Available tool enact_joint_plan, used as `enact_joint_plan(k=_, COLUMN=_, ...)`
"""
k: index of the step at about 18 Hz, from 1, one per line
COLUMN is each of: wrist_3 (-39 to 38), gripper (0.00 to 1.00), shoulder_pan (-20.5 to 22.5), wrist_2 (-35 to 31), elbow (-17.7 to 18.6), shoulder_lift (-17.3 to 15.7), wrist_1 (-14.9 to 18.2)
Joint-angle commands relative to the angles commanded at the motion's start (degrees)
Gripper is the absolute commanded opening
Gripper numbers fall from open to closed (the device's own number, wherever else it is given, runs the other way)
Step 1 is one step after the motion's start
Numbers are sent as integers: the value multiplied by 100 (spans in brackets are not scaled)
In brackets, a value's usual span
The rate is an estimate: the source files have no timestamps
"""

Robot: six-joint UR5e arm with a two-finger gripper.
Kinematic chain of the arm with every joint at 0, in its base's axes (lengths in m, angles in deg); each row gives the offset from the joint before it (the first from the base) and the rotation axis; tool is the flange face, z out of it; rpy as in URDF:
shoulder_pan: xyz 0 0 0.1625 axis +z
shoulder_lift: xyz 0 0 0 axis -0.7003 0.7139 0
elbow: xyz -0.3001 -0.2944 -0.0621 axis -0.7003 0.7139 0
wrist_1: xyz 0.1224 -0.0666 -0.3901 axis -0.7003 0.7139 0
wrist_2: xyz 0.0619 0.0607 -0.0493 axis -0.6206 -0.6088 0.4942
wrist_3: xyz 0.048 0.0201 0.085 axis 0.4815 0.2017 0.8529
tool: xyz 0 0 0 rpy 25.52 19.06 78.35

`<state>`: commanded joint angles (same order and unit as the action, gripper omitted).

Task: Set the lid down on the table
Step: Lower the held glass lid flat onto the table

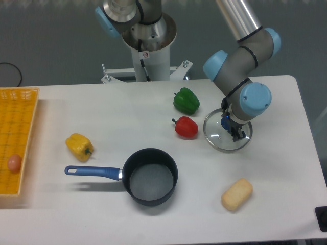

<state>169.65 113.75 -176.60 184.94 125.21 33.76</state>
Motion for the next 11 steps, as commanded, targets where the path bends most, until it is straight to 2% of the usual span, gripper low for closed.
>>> enact_joint_plan(k=11, wrist_3=-18, gripper=66, shoulder_pan=-9, wrist_2=0, elbow=0, shoulder_lift=44, wrist_1=0)
